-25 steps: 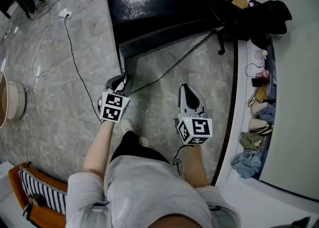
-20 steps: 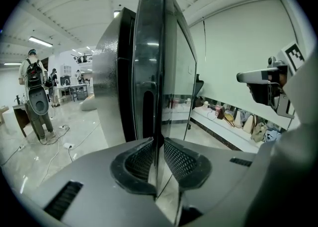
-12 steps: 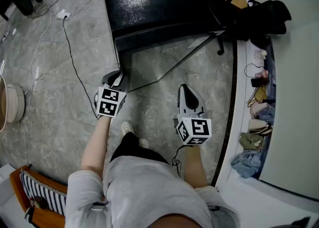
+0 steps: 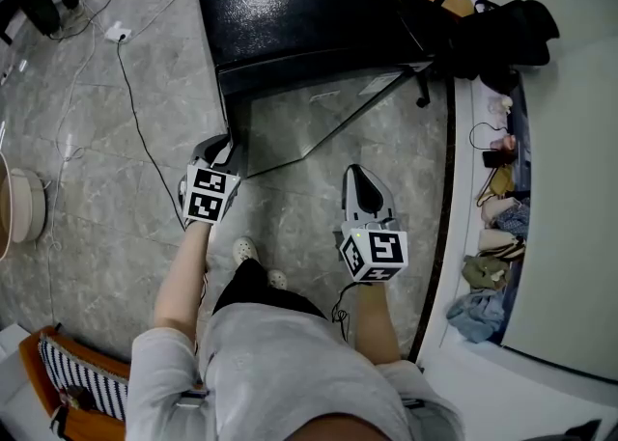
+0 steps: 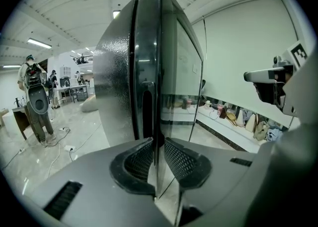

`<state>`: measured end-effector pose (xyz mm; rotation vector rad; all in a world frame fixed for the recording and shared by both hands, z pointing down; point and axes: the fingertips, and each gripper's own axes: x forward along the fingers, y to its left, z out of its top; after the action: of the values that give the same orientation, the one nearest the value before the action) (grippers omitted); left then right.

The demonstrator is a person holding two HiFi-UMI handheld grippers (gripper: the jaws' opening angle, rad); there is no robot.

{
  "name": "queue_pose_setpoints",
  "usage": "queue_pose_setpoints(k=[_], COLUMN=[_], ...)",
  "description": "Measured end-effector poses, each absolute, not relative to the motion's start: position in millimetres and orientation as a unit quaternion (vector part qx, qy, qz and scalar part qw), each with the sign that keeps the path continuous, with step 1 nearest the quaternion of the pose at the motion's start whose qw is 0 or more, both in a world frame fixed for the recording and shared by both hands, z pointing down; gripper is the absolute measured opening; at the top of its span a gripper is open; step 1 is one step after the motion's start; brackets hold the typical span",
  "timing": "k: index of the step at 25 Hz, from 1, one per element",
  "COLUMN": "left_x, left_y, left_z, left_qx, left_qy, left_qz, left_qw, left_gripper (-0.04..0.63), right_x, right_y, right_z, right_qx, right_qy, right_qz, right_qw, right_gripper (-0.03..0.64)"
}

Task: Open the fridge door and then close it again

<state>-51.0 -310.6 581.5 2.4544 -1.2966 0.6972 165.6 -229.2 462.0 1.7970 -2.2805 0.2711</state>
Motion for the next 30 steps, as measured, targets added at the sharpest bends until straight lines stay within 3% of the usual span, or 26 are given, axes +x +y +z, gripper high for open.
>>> queue_pose_setpoints(k=[5, 11, 30], left_x=[-56, -73, -92], left_y=[-306, -285, -196], left_z=[577, 562, 450], left_qx=[0.845, 0.839, 0.843], left_qy=[-0.460, -0.486, -0.526], left_qz=[0.234, 0.206, 0.080], left_qw=[0.137, 0.131, 0.082], left_gripper=[0.067, 0.015, 0.014], right_x=[157, 138, 107], right_y=[-229, -228, -184], right_z=[459, 452, 413], right_qx=[0.604, 0.586, 0.544], right_qy=[-0.784, -0.799, -0.834], right_qz=[0.091, 0.085, 0.050], right_qw=[0.109, 0.105, 0.078], right_gripper=[0.026, 0.025, 0.026])
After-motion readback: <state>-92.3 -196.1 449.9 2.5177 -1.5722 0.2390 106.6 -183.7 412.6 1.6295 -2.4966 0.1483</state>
